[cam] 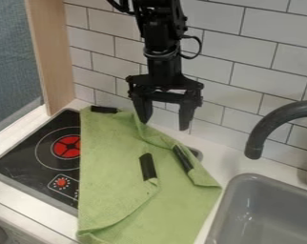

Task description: Unfold the cloth from the top right to the bottom left

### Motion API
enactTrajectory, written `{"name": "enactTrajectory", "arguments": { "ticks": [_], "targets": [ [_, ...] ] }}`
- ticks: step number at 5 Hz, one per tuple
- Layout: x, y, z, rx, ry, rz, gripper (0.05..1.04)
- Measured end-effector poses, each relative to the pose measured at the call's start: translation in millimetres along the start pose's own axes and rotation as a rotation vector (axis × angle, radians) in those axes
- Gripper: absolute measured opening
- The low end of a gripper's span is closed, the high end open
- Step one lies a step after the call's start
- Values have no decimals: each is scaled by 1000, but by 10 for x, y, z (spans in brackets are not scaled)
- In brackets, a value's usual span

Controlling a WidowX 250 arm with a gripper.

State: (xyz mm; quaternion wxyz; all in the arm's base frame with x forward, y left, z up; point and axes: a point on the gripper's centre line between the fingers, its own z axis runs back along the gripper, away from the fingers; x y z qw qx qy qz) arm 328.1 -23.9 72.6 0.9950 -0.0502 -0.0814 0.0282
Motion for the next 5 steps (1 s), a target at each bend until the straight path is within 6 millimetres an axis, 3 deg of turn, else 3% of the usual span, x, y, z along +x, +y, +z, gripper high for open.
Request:
{"name": "enactTrajectory", "arguments": {
  "ticks": [5],
  "targets": [
    [-372,264,-291,110,72,193,998]
  ]
}}
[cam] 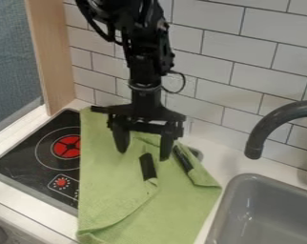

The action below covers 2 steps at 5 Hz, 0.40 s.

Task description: Unfold the cloth from the top right to the bottom left

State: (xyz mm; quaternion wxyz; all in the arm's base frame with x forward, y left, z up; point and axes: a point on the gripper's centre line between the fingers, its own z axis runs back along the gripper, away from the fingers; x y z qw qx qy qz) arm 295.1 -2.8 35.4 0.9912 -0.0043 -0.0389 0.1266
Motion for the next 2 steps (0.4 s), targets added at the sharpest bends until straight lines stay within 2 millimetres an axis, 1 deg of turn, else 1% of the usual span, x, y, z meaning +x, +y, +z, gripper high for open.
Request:
{"name": "enactTrajectory", "arguments": {
  "ticks": [1,2],
  "targets": [
    [-2,8,-114,33,7,40,998],
    [-43,30,-334,60,62,58,998]
  ]
}}
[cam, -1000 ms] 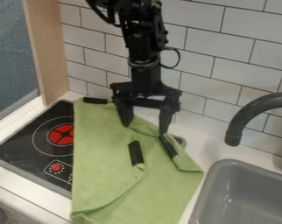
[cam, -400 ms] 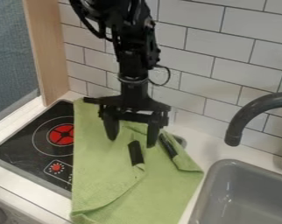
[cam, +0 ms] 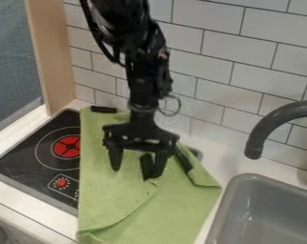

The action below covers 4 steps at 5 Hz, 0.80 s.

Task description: Unfold the cloth from the top right to the bottom left

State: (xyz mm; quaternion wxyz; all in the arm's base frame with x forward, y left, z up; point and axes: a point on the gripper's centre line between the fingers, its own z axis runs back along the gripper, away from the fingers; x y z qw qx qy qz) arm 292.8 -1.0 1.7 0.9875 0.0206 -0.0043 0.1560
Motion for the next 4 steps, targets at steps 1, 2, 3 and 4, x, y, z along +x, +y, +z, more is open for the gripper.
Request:
{"name": "enactTrajectory", "arguments": {
  "ticks": [1,2,3,4],
  "targets": [
    [8,-47,-32,-25,3,5,998],
    [46,-137,-52,-72,9,-26,998],
    [79,-197,-46,-109,-13,-39,998],
    [77,-195,-49,-108,-14,-44,935]
  ]
}}
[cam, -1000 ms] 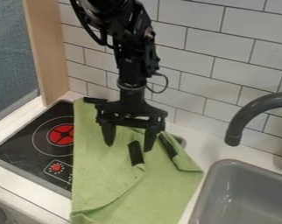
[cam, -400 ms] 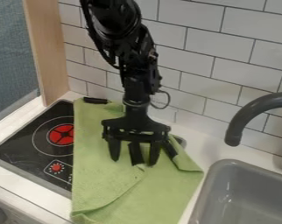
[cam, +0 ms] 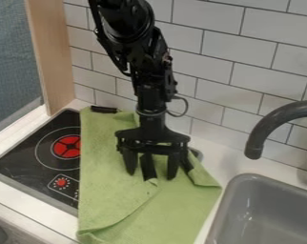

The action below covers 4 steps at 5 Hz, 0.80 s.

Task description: Unfold the cloth from the top right to the bottom left

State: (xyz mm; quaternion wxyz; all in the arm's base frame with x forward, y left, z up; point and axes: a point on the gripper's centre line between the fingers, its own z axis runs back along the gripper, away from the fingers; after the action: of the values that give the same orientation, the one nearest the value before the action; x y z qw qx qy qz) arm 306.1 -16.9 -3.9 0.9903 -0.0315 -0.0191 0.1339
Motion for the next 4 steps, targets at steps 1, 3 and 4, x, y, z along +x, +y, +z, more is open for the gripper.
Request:
{"name": "enactTrajectory", "arguments": {
  "ticks": [1,3,4],
  "targets": [
    [13,3,0,2,-8,0,634],
    [13,12,0,7,-8,0,181],
    [11,12,0,8,-7,-1,84]
  ]
}}
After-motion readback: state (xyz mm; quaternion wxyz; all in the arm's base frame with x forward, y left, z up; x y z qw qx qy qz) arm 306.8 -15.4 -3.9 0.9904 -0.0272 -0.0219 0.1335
